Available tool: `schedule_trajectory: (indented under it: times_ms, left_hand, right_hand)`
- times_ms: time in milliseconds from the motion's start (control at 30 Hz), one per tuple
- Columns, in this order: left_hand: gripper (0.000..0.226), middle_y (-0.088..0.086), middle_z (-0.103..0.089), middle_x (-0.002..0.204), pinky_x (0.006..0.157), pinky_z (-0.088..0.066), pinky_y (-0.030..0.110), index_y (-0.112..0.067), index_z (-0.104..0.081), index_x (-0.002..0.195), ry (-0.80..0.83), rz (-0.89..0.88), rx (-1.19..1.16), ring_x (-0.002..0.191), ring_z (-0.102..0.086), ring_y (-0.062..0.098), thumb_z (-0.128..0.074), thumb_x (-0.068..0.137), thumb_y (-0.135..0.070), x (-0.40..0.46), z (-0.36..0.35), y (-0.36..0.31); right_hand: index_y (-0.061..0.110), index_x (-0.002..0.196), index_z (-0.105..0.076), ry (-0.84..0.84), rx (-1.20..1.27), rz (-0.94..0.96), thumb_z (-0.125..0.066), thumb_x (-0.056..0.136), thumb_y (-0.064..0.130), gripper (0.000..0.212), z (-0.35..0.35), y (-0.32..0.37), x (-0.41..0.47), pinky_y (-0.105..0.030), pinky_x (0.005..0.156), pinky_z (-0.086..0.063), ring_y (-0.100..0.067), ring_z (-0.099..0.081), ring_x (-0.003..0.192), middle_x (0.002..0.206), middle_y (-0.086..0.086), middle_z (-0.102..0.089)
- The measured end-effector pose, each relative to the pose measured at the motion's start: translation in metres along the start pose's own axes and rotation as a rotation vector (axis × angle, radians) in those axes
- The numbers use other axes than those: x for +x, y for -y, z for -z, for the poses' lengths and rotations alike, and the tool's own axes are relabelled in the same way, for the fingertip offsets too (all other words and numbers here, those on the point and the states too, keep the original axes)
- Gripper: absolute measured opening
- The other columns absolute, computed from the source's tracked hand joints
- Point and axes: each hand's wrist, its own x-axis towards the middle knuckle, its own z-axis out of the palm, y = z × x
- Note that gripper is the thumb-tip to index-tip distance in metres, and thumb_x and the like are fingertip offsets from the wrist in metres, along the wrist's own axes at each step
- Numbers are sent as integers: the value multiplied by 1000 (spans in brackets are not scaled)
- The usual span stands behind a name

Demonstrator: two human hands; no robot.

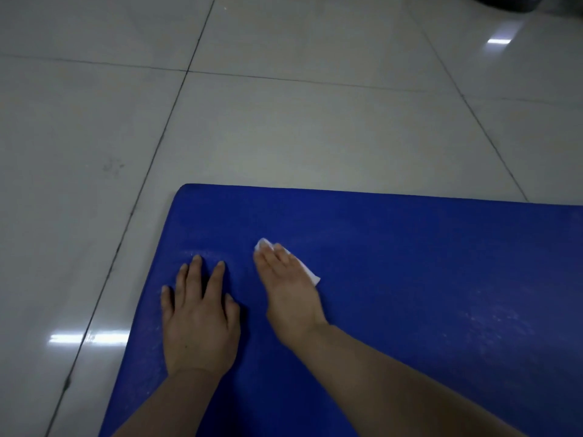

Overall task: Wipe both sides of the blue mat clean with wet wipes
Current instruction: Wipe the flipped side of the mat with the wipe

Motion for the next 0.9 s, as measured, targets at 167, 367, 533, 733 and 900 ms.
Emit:
schedule_trajectory:
  times_ms: [167, 367, 533, 733, 900]
  left_hand:
    - [60, 18, -41, 147, 111, -23, 58, -13, -53, 136, -9, -14, -15, 137, -35, 35, -26, 88, -36, -1, 1, 1]
    - [60, 18, -41, 147, 111, -22, 57, -12, -53, 136, -4, -5, -34, 137, -34, 35, -26, 87, -36, -1, 0, 1]
    - [51, 20, -44, 144, 111, -21, 58, -8, -60, 128, -43, -13, -136, 136, -37, 38, -38, 85, -26, -1, 0, 3]
    - [44, 14, -48, 142, 112, -22, 57, -9, -66, 119, -53, -194, -291, 136, -37, 32, -38, 87, -21, -21, 9, 13]
    - [48, 14, -50, 139, 112, -23, 53, -11, -65, 119, -11, -310, -161, 132, -38, 27, -33, 86, -25, -60, 8, 18]
  right_hand:
    - [2, 143, -35, -187, 5, -119, -63, 66, -15, 84, -3, -47, -19, -33, 112, -20, -24, -36, 138, 152, -10, -31]
    - [8, 152, -3, -132, 51, -357, -37, 93, -1, 68, 13, -66, -36, -26, 118, -5, -20, -5, 147, 160, -9, -4]
    - [-5, 145, -23, -75, 12, 59, -69, 78, 18, 85, -26, 26, -39, -38, 115, -26, -29, -27, 142, 154, -18, -25]
    - [8, 150, 12, -39, -123, -203, -29, 95, 3, 68, 5, -43, -58, -28, 119, 4, -20, 10, 147, 159, -7, 14]
    - [-5, 140, 27, 9, -198, -273, -24, 101, 21, 70, -11, -11, -78, -41, 118, 8, -32, 17, 144, 153, -18, 27]
